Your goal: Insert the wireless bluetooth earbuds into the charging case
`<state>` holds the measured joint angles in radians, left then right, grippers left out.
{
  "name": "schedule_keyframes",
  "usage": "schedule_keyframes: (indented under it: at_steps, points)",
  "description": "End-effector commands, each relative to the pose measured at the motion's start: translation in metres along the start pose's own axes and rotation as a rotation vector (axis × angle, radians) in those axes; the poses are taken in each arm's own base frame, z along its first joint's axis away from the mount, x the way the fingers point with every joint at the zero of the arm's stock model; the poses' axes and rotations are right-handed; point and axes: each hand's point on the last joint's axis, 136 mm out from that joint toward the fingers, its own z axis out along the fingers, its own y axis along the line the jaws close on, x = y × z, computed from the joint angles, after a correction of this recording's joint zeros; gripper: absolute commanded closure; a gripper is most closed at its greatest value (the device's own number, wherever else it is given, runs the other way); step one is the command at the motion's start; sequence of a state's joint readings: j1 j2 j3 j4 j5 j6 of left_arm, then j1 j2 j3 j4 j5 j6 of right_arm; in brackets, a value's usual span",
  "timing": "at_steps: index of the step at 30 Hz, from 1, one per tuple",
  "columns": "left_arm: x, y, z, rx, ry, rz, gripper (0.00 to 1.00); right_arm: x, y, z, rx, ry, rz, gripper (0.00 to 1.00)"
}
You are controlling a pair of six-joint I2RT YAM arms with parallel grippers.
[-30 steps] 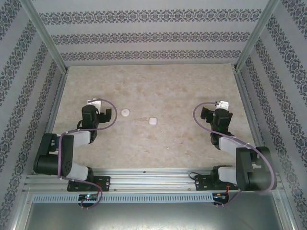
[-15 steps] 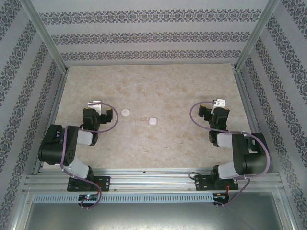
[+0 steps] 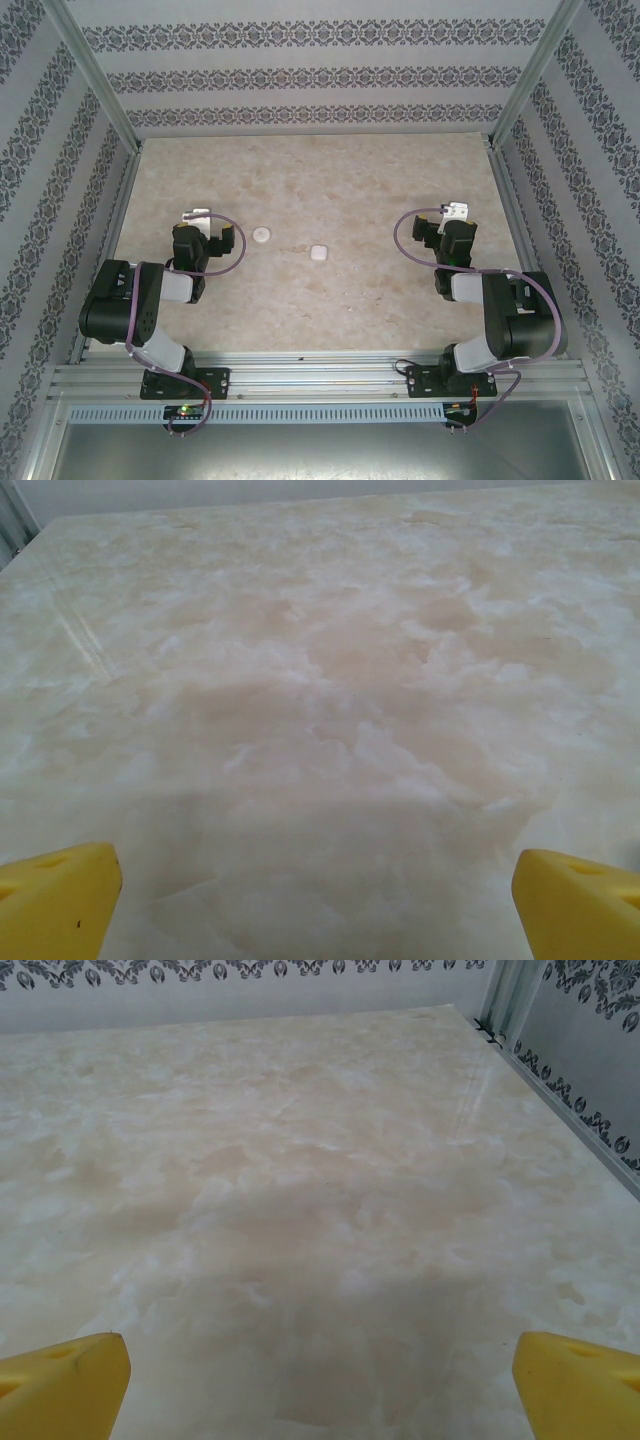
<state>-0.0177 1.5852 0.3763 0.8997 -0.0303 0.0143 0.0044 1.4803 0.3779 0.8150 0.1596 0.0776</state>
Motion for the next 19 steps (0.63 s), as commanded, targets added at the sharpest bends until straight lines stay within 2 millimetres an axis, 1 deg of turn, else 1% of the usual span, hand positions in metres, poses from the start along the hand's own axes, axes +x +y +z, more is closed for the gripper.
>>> schedule_keyframes:
  at_steps: [1,9,10,12,14,16,19]
  points:
    - [-0.014,0.004,0.001,-0.010,-0.046,-0.022,0.00,-0.014,0.009,0.001,-0.033,-0.043,-0.008,0.02]
    - [-0.014,0.004,0.001,-0.009,-0.047,-0.022,0.00,-0.014,0.009,0.002,-0.034,-0.044,-0.009,0.02]
    - [-0.014,0.004,0.001,-0.009,-0.048,-0.023,0.00,-0.012,0.011,0.002,-0.042,-0.036,-0.013,0.02]
    - [-0.013,0.004,0.001,-0.010,-0.046,-0.023,0.00,-0.011,0.029,0.004,-0.142,-0.059,-0.045,0.02]
    - [-0.013,0.004,0.001,-0.010,-0.045,-0.023,0.00,-0.008,0.028,0.004,-0.149,-0.019,-0.050,0.02]
    - [-0.014,0.005,0.001,-0.012,-0.047,-0.022,0.00,-0.009,0.028,0.004,-0.151,-0.048,-0.044,0.02]
    - [-0.014,0.004,0.001,-0.010,-0.047,-0.023,0.00,-0.009,0.029,0.002,-0.153,-0.045,-0.048,0.02]
